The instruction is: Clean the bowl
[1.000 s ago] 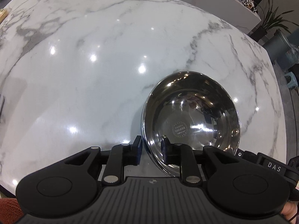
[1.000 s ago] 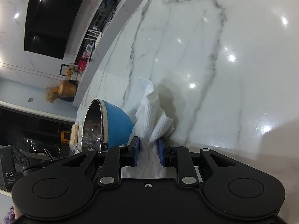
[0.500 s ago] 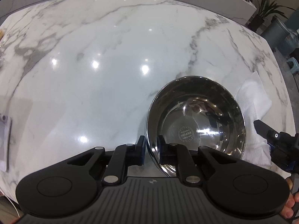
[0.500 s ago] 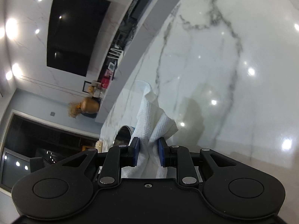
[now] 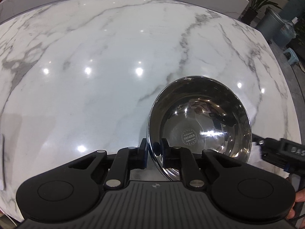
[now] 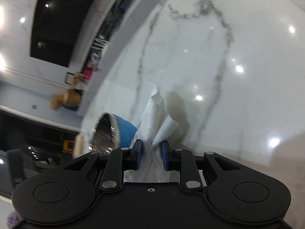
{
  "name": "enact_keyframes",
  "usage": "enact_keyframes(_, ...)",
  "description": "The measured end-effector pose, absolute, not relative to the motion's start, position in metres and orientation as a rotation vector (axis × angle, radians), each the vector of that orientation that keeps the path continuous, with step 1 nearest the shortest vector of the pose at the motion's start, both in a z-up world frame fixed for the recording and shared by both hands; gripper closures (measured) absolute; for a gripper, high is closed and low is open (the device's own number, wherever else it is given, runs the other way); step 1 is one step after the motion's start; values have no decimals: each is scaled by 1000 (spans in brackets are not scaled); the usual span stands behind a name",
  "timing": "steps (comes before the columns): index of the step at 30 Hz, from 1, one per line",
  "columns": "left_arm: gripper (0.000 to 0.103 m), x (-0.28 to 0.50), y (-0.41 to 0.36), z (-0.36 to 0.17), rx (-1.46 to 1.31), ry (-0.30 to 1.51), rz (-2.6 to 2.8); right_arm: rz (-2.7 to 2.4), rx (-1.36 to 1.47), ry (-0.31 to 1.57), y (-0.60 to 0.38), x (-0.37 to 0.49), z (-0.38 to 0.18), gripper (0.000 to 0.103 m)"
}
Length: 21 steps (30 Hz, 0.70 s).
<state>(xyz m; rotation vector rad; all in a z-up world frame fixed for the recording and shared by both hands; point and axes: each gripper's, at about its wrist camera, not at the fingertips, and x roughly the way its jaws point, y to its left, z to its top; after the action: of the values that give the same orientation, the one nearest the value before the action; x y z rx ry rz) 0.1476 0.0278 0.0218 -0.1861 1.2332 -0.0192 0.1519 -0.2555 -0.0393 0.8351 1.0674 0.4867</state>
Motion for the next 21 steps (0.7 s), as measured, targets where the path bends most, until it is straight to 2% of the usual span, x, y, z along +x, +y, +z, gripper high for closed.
enact_keyframes(5, 91, 147, 30, 20, -257, 1251, -2, 473, 801, 1095, -252, 150, -41, 83)
enact_keyframes(9, 72, 143, 34, 20, -356, 1277, 43, 473, 794, 1094, -250, 149, -40, 83)
enact_keyframes(11, 68, 141, 34, 20, -378, 1284, 46, 474, 791, 1094, -250, 149, -40, 83)
enact_keyframes(15, 69, 140, 28, 18, -362, 1296, 46, 474, 788, 1095, -249, 152, -39, 83)
enact_keyframes(19, 84, 141, 24, 18, -323, 1307, 43, 476, 790, 1095, -251, 159, -36, 83)
enact_keyframes(21, 85, 140, 24, 19, -311, 1307, 37, 477, 795, 1088, -252, 158, -36, 83)
